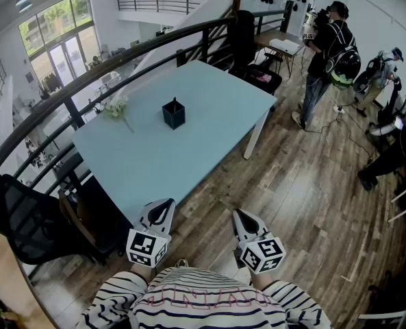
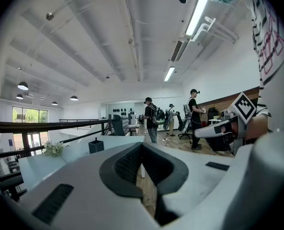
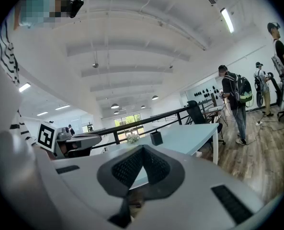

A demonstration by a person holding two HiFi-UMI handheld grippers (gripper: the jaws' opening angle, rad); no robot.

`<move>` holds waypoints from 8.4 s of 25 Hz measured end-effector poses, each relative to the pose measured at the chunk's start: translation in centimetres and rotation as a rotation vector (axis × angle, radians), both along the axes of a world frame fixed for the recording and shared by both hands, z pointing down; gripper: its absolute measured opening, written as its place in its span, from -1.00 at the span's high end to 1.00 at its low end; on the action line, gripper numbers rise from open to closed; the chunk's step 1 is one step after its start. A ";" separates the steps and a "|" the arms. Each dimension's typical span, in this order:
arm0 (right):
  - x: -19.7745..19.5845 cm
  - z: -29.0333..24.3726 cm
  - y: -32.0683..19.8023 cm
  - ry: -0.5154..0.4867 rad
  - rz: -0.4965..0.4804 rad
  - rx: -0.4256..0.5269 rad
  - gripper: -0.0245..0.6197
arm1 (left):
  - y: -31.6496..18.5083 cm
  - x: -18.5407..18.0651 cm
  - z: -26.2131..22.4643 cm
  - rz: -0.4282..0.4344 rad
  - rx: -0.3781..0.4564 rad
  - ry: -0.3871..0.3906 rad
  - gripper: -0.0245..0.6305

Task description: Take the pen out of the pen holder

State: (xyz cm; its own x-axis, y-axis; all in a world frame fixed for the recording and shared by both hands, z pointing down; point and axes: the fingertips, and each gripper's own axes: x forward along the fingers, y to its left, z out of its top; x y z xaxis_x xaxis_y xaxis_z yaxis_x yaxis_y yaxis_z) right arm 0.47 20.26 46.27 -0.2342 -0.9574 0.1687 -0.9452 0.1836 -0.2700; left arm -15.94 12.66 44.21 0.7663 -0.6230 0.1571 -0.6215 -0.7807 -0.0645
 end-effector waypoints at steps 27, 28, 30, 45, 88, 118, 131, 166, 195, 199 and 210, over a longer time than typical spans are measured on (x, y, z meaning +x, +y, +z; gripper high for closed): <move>-1.4 2.2 -10.7 -0.070 0.170 -0.011 0.39 | -10.7 -2.6 4.6 0.129 -0.126 0.035 0.34; -0.8 2.2 -11.5 -0.071 0.160 -0.014 0.39 | -11.4 -2.2 4.5 0.112 -0.130 0.038 0.34; 0.3 1.9 -13.0 -0.069 0.136 -0.014 0.39 | -12.7 -1.5 4.3 0.081 -0.129 0.045 0.34; 10.7 2.7 -22.6 -0.066 -0.117 -0.020 0.39 | -18.2 6.9 4.2 -0.198 -0.094 0.061 0.34; 12.7 4.6 -45.3 -0.113 -0.201 -0.096 0.39 | -51.6 11.7 1.8 -0.192 -0.040 -0.038 0.34; 14.9 8.8 -47.0 -0.081 -0.041 -0.241 0.39 | -64.1 14.0 13.3 -0.167 -0.187 -0.294 0.34; 14.6 8.9 -46.8 -0.089 -0.022 -0.251 0.39 | -63.9 14.3 13.9 -0.140 -0.107 -0.450 0.68; 16.1 5.2 -40.1 -0.114 -0.128 -0.132 0.39 | -51.1 13.5 0.5 -0.284 0.083 -0.109 0.71; 13.4 4.1 -29.3 -0.071 -0.277 -0.055 0.65 | -27.8 9.8 2.2 -0.410 0.029 -0.049 0.71; 12.5 4.3 -28.0 -0.069 -0.292 -0.053 0.70 | -24.9 9.2 2.9 -0.422 0.012 -0.041 0.71; 10.7 5.2 -25.7 -0.046 -0.317 -0.069 0.79 | -19.5 8.1 5.3 -0.436 -0.041 -0.037 0.71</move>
State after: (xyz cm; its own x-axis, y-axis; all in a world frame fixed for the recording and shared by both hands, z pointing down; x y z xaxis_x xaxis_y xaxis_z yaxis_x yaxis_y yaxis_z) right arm 11.17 -5.43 51.51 -0.5277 -0.8223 0.2129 -0.8303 0.4465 -0.3335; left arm -7.87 -6.81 49.47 0.4263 -0.8796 0.2109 -0.8915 -0.4481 -0.0669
